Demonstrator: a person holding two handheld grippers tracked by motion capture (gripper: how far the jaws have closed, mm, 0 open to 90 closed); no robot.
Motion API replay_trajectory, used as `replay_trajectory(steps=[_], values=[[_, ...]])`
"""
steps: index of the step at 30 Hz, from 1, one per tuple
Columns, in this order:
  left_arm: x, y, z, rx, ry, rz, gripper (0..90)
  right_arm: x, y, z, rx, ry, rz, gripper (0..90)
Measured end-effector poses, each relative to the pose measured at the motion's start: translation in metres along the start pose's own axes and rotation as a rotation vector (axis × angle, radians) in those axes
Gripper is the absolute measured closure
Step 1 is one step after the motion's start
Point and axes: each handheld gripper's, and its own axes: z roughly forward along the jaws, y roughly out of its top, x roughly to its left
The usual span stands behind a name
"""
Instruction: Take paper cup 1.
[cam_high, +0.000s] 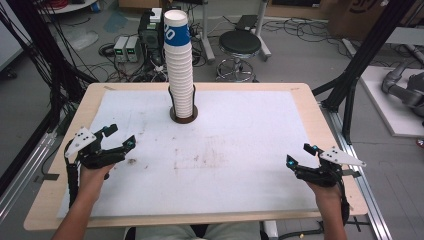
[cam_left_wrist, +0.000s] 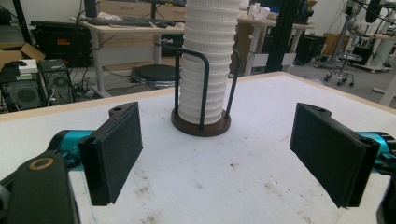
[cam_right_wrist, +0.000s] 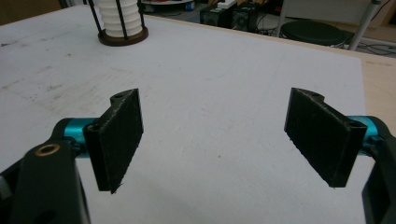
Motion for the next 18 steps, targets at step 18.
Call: replay_trajectory(steps=[18], values=[[0.0012, 0.0, 0.0031, 0.034, -0.051, -0.034, 16.4, 0.003, 0.0006, 0.0036, -0.004, 0.027, -0.003, 19.9]])
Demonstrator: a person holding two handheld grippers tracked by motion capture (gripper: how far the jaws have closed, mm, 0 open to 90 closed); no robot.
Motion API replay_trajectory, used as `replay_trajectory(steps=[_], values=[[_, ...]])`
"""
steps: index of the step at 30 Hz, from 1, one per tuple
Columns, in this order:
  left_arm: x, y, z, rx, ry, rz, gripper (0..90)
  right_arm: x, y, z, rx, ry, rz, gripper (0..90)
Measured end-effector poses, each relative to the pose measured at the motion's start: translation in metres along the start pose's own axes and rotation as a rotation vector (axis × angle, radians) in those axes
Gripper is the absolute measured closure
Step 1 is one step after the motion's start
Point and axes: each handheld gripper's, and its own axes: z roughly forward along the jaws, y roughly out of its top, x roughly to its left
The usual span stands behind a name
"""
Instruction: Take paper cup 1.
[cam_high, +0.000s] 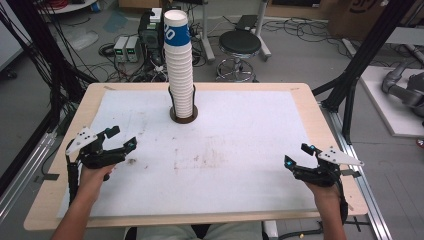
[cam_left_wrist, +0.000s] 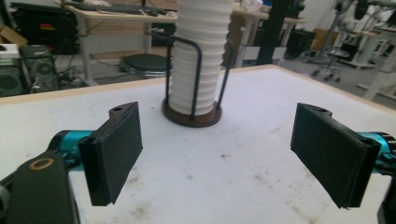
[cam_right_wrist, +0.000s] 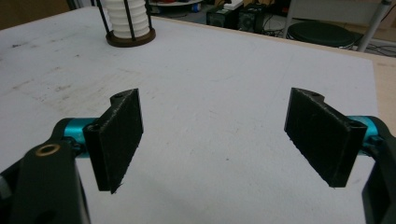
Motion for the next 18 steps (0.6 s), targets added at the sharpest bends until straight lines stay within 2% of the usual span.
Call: replay_trajectory(steps=[2, 5, 8, 12, 18], values=[[-0.002, 0.006, 0.001, -0.008, -0.004, 0.008, 16.3, 0.001, 0.001, 0.002, 0.007, 0.007, -0.001, 19.8], [-0.002, 0.02, 0.004, -0.031, -0.025, -0.011, 16.6, 0.006, 0.003, 0.005, 0.01, 0.017, -0.01, 19.9], [-0.002, 0.038, 0.012, -0.018, -0.027, 0.0, 16.6, 0.006, 0.004, 0.006, 0.011, 0.022, -0.015, 19.9], [-0.008, 0.07, 0.028, 0.001, -0.049, 0.052, 16.4, 0.006, 0.006, 0.009, 0.007, 0.029, -0.017, 19.9], [-0.016, 0.111, 0.054, 0.002, -0.097, 0.079, 16.4, 0.006, 0.007, 0.009, 0.008, 0.035, -0.019, 19.8]])
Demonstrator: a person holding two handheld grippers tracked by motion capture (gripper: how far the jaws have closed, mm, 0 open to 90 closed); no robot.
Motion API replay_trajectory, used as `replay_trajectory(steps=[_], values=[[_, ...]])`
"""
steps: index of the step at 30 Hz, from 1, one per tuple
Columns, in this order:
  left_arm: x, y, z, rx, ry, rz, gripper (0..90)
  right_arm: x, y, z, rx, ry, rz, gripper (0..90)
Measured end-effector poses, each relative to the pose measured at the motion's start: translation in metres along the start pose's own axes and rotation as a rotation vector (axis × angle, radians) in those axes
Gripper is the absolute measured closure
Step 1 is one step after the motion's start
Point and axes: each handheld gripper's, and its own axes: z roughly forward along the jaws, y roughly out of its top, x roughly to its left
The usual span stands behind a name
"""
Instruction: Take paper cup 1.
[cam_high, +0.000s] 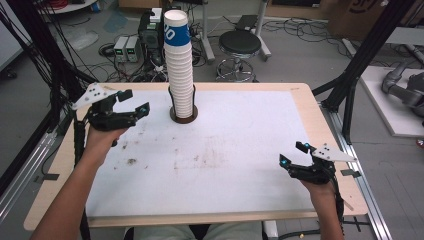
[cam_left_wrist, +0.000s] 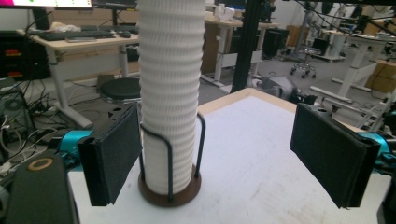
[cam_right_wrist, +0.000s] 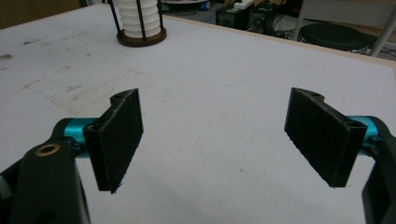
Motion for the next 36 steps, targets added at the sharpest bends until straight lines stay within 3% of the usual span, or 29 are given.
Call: replay_trajectory(steps=[8, 15, 31, 36], values=[[0.002, 0.053, 0.033, 0.012, -0.026, 0.029, 16.4, 0.0, 0.0, -0.004, -0.01, -0.003, 0.005, 19.8], [0.01, 0.088, 0.057, 0.022, -0.036, 0.018, 16.5, 0.0, 0.0, -0.006, -0.011, -0.003, 0.009, 19.9], [0.022, 0.136, 0.116, 0.056, 0.006, 0.006, 16.6, 0.001, 0.002, -0.004, -0.018, 0.009, 0.004, 19.8], [0.023, 0.147, 0.132, 0.063, 0.05, 0.006, 16.6, 0.0, 0.001, -0.005, -0.024, 0.012, 0.011, 19.9]])
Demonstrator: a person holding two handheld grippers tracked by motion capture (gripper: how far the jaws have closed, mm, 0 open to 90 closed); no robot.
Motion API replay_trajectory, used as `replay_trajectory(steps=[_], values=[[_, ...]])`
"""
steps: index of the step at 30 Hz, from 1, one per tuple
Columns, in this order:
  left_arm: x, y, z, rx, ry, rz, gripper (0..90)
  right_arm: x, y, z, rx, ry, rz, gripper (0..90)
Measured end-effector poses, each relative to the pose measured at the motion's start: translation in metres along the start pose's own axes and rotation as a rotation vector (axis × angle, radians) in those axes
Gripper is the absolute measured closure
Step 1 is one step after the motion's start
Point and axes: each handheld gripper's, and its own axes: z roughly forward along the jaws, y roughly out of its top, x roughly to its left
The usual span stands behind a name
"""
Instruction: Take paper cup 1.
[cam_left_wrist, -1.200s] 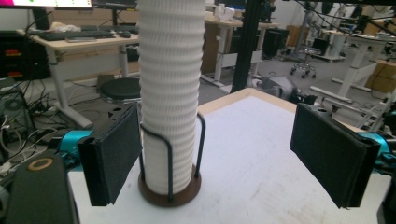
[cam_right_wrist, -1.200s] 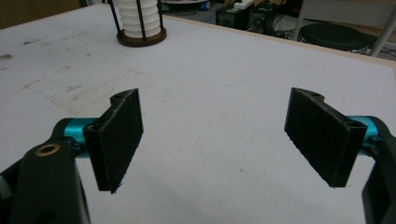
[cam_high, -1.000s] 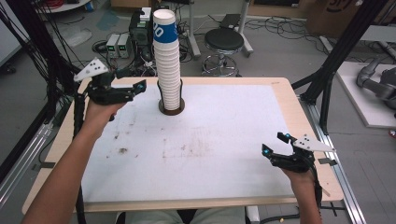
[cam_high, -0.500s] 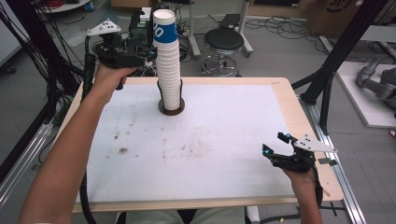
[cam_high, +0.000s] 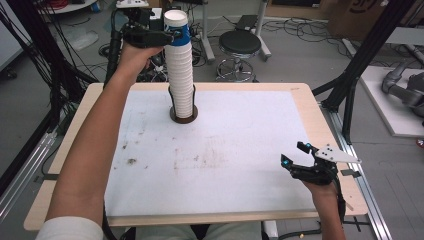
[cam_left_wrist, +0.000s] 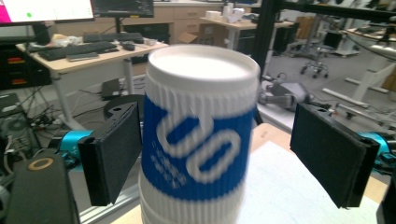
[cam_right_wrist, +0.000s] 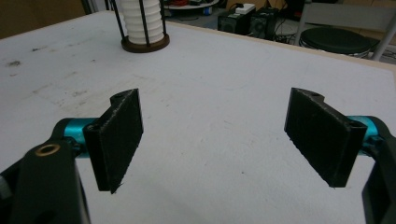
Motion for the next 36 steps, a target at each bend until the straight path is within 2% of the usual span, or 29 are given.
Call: replay_trajectory(steps=[8, 11, 13, 15, 21, 26, 32, 36], values=[[0.002, 0.004, 0.02, 0.016, 0.036, -0.035, 16.8, -0.001, -0.001, -0.001, 0.001, 0.004, 0.009, 19.9], [0.003, 0.003, 0.023, 0.015, 0.039, -0.041, 20.7, -0.001, -0.002, -0.002, 0.0, 0.003, 0.009, 19.8], [0.004, 0.002, 0.024, 0.007, 0.025, -0.046, 24.1, -0.001, -0.002, -0.002, -0.001, 0.003, 0.01, 19.9], [0.004, 0.002, 0.024, 0.001, 0.033, -0.046, 25.4, -0.001, -0.002, -0.003, 0.0, 0.003, 0.012, 19.9], [0.004, 0.004, 0.022, 0.007, 0.036, -0.029, 27.1, -0.001, -0.002, -0.002, -0.001, 0.003, 0.012, 19.9], [0.001, 0.008, 0.02, -0.012, 0.047, -0.023, 28.1, 0.0, -0.001, -0.003, 0.002, 0.006, 0.01, 19.9], [-0.003, 0.023, 0.009, -0.079, 0.041, -0.031, 28.8, 0.0, -0.001, -0.003, 0.001, 0.006, 0.011, 19.9], [-0.004, 0.031, -0.002, -0.107, 0.033, -0.032, 28.9, 0.001, -0.001, -0.002, 0.001, 0.007, 0.014, 19.9]])
